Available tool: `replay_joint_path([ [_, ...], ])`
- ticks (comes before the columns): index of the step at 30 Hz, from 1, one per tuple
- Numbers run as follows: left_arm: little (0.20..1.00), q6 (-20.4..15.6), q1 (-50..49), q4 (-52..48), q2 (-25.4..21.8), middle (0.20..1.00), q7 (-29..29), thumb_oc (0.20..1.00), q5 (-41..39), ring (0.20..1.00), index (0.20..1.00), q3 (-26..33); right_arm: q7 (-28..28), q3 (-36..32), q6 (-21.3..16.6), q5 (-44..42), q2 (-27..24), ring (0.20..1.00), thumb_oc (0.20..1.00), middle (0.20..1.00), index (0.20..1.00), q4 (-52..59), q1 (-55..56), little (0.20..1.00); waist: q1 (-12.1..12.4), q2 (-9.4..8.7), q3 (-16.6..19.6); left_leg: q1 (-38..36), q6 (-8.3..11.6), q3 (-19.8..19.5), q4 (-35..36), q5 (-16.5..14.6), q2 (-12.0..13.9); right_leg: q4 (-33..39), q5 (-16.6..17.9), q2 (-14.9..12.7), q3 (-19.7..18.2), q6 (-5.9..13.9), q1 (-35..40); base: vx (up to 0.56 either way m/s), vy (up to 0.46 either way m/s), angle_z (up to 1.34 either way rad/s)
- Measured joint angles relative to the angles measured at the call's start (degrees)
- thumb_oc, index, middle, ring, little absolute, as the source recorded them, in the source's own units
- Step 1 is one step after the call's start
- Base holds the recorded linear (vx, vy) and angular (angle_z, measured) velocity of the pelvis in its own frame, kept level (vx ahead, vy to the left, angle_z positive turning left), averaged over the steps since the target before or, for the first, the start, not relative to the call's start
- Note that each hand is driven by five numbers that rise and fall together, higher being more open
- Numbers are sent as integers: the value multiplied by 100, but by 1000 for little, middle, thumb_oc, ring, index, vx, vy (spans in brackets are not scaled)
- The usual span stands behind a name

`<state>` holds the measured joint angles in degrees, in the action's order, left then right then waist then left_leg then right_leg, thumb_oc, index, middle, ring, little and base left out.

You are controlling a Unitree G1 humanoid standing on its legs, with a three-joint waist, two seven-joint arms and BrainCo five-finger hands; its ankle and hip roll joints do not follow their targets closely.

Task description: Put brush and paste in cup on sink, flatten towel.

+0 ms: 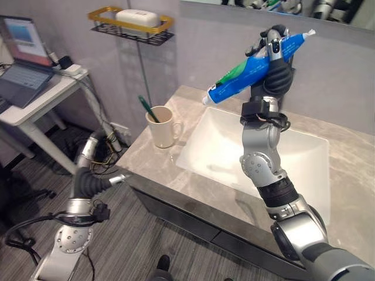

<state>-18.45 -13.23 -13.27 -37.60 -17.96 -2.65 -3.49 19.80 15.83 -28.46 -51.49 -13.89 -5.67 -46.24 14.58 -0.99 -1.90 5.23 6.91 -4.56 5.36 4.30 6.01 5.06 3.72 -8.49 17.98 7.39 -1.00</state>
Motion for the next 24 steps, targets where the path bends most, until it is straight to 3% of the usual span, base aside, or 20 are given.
replay_joint_path([
  [9, 1000, 280, -288, 1243, -331, 1000, 910, 1000, -328, 1000, 1000, -742, 41, 12, 32, 294, -198, 200, 200, 200, 200, -170, -313, 200, 173, -7, -149, 91, -18, -283, 0, 9, -168, 36, -84, -145, 310, 85, 99, -10, 29, 18],
  [15, 1000, 382, -313, 1792, -498, 1000, 1097, 1000, -302, 1000, 1000, -910, 41, 73, 235, 303, -271, 200, 200, 200, 200, -689, -507, 200, 197, -78, -201, 112, -18, -327, 0, 8, -194, 24, -108, -164, 360, 111, 107, 0, 37, 4],
  [24, 1000, 408, -247, 1848, -499, 1000, 1205, 1000, -296, 1000, 1000, -950, 138, 103, 395, 414, -234, 200, 200, 200, 200, -1294, -621, 200, 233, -104, -216, 186, -18, -430, -1, 8, -215, 27, -129, -173, 465, 121, 95, 1, 17, 5],
])
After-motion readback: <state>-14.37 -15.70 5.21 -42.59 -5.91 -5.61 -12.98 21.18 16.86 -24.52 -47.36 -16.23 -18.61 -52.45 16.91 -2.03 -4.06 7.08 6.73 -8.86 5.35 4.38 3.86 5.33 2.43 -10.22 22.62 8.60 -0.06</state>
